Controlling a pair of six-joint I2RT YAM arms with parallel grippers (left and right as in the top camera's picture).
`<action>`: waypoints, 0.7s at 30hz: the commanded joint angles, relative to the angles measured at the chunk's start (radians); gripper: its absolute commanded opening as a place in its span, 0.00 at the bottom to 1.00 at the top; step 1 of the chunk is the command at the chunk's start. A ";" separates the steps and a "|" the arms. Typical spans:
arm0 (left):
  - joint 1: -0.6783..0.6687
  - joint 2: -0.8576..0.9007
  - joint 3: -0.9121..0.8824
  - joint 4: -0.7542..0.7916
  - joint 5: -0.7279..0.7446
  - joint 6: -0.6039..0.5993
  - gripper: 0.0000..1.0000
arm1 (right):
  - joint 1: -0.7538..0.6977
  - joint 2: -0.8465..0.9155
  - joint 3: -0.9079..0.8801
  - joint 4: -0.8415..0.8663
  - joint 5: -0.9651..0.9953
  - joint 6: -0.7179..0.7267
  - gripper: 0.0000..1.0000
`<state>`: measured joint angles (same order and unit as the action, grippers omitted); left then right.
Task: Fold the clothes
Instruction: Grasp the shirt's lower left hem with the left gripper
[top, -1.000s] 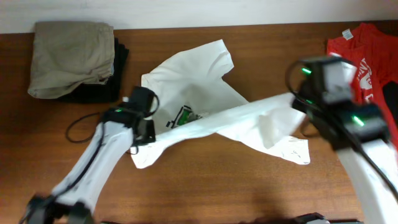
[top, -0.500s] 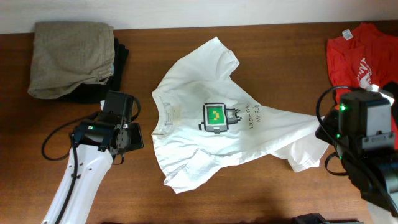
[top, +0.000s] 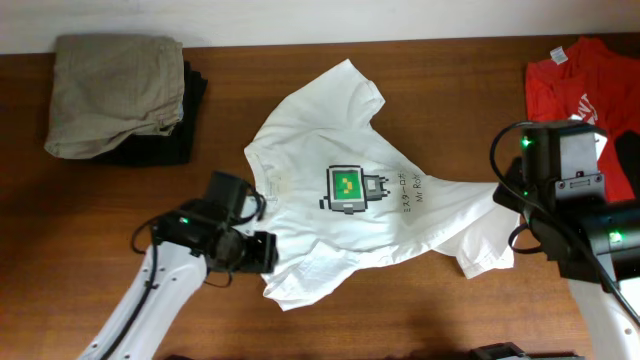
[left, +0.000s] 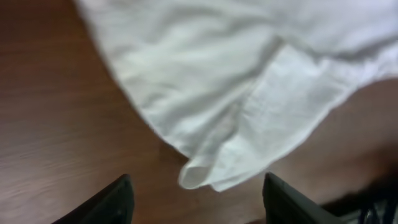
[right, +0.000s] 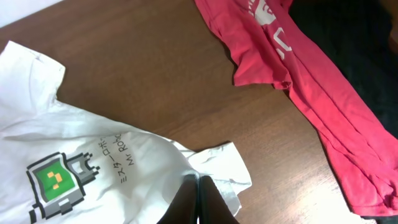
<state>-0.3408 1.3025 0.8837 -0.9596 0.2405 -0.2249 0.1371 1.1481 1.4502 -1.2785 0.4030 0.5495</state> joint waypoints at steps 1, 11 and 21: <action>-0.048 0.053 -0.072 0.048 0.103 0.063 0.76 | -0.008 0.003 0.007 0.002 0.017 0.009 0.04; -0.052 0.251 -0.085 0.163 0.156 0.186 0.77 | -0.008 0.003 0.007 0.002 0.016 0.009 0.04; -0.052 0.304 -0.084 0.172 0.222 0.216 0.77 | -0.008 0.004 0.007 0.018 0.017 0.009 0.04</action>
<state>-0.3908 1.5990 0.8028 -0.7872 0.4278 -0.0475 0.1371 1.1496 1.4502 -1.2686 0.4030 0.5495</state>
